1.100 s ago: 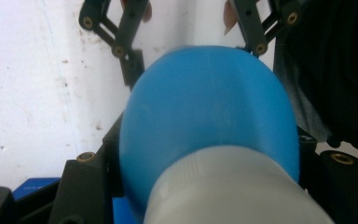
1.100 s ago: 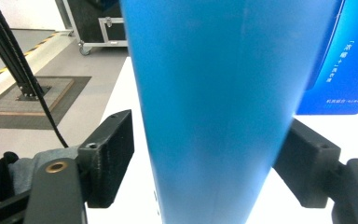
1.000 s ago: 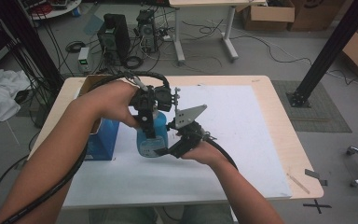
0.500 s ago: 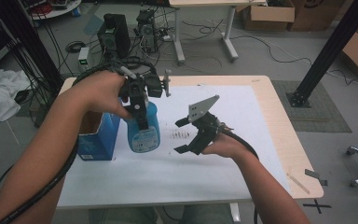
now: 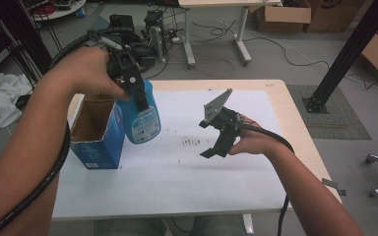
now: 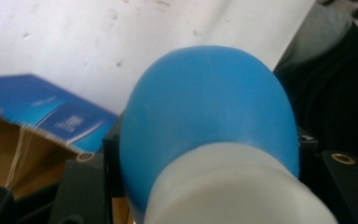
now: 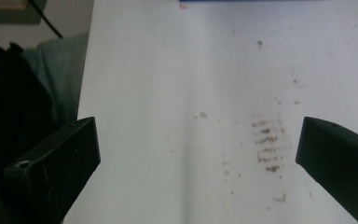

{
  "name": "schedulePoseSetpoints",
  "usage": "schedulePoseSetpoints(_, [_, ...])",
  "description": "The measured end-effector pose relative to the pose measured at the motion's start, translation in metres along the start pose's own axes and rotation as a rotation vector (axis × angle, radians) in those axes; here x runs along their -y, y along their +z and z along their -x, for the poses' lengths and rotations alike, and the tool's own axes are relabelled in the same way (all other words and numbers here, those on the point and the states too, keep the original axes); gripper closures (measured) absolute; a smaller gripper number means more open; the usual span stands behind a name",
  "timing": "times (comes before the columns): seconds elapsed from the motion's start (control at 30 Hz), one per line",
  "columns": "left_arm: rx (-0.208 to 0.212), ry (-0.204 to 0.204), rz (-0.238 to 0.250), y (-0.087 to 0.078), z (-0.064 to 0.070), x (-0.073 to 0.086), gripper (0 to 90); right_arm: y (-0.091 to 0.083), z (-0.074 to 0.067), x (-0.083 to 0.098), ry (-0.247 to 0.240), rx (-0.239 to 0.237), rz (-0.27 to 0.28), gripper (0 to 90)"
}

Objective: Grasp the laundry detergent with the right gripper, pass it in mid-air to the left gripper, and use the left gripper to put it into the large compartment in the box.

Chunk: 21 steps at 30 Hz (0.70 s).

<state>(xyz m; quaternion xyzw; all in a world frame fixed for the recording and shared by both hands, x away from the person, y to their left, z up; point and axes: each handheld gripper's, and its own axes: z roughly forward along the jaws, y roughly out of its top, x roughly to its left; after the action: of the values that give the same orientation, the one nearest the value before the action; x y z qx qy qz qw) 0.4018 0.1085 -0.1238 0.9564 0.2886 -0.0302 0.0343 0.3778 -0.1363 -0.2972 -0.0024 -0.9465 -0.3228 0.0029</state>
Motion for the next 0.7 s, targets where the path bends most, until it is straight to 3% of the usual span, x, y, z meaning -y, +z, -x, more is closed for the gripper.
schedulePoseSetpoints(0.07, [-0.012, -0.047, 0.011, -0.008, -0.005, 0.003, 38.9, -0.001, 0.000, -0.001, -0.006, -0.012, -0.045, 0.0])
schedulePoseSetpoints(0.1, [-0.012, -0.047, 0.011, -0.008, -0.005, 0.003, 38.9, -0.001, 0.000, -0.001, -0.006, -0.012, -0.045, 0.0])
schedulePoseSetpoints(0.3, [-0.053, -0.250, 0.051, -0.033, -0.024, 0.018, 38.9, -0.003, 0.001, 0.001, -0.014, -0.027, -0.172, 0.0])
schedulePoseSetpoints(0.33, [-0.060, -0.306, 0.061, -0.037, -0.027, 0.022, 38.9, -0.004, 0.002, 0.001, -0.015, -0.028, -0.180, 0.0])
schedulePoseSetpoints(0.37, [-0.061, -0.336, 0.064, -0.039, -0.030, 0.024, 38.9, -0.004, 0.002, 0.002, -0.013, -0.032, -0.190, 0.0])
schedulePoseSetpoints(0.4, [-0.061, -0.336, 0.064, -0.039, -0.030, 0.024, 38.9, -0.004, 0.002, 0.002, -0.013, -0.032, -0.190, 0.0])
schedulePoseSetpoints(0.43, [-0.073, -0.427, 0.069, -0.050, -0.040, 0.033, 38.9, -0.005, 0.002, 0.005, -0.010, -0.037, -0.226, 0.0])
schedulePoseSetpoints(0.47, [-0.079, -0.455, 0.069, -0.052, -0.042, 0.036, 38.9, -0.005, 0.002, 0.006, -0.011, -0.038, -0.239, 0.0])
schedulePoseSetpoints(0.57, [-0.091, -0.492, 0.059, -0.056, -0.046, 0.041, 39.0, -0.006, 0.003, 0.009, -0.007, -0.041, -0.266, 0.0])
schedulePoseSetpoints(0.7, [-0.092, -0.595, 0.043, -0.058, -0.055, 0.050, 39.0, -0.008, 0.003, 0.012, -0.004, -0.042, -0.280, 0.0])
